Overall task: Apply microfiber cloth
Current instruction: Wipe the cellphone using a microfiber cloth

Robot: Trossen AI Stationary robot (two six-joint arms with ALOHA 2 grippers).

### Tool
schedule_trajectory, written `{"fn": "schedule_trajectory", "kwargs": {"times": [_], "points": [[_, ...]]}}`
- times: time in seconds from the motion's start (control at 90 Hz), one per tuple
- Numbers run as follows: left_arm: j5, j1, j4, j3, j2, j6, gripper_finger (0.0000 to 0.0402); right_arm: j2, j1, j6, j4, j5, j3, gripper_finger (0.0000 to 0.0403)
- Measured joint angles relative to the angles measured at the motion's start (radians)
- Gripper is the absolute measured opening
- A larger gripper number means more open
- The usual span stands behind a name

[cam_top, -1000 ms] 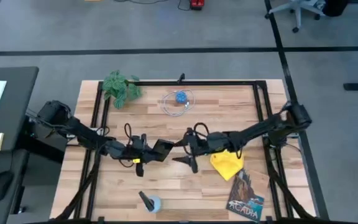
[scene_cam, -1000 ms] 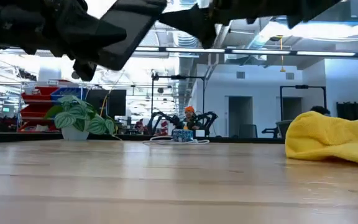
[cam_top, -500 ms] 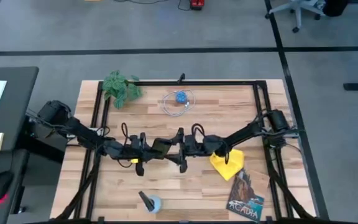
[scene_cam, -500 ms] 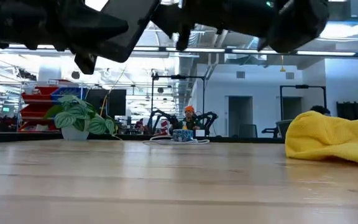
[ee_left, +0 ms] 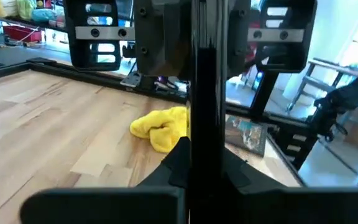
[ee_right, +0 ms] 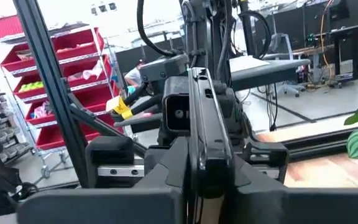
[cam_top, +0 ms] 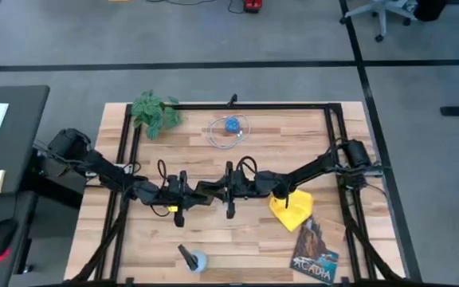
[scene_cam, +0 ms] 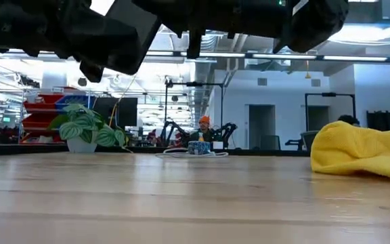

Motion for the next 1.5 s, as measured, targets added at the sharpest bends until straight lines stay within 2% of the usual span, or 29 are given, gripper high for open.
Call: {"fn": "schedule_trajectory", "kwargs": {"times": [0.211,0.356,0.5,0.622,0.756,0.889,1.056,1.167,1.344,1.5], "points": [[-0.018,0.001,-0.07,0.0,0.0,0.075,0.0106,-0.111,-0.02,0.009,-0.148,0.0,-0.001,0.0013],[-0.068,0.002,-0.232,-0.001,-0.007,0.049,0.0156,-0.242,-0.033,0.014,-0.365,0.019,0.0,0.0013],[-0.143,0.001,-0.443,-0.001,-0.031,-0.109,0.0169,-0.348,-0.038,0.066,-0.576,0.02,0.001,0.0013],[-0.167,0.001,-0.577,-0.001,-0.062,-0.219,0.0163,-0.359,-0.033,0.137,-0.673,0.015,-0.004,0.0013],[-0.169,-0.008,-0.654,-0.001,-0.099,-0.262,0.0153,-0.287,-0.012,0.264,-0.619,-0.029,-0.041,0.0012],[-0.169,-0.03,-0.674,-0.001,-0.134,-0.265,0.0146,-0.157,0.022,0.402,-0.515,-0.036,-0.064,0.0012],[-0.171,-0.053,-0.681,-0.001,-0.161,-0.263,0.0144,0.035,0.045,0.534,-0.233,-0.058,-0.063,0.0015],[-0.172,-0.062,-0.68,-0.001,-0.166,-0.262,0.0144,0.131,0.034,0.586,-0.134,-0.06,-0.063,0.0015],[-0.177,-0.062,-0.676,-0.001,-0.166,-0.264,0.0143,0.193,0.002,0.622,-0.097,-0.057,-0.06,0.0024],[-0.182,-0.062,-0.675,-0.001,-0.166,-0.266,0.0143,0.193,-0.021,0.589,-0.146,-0.058,-0.06,0.005]]}}
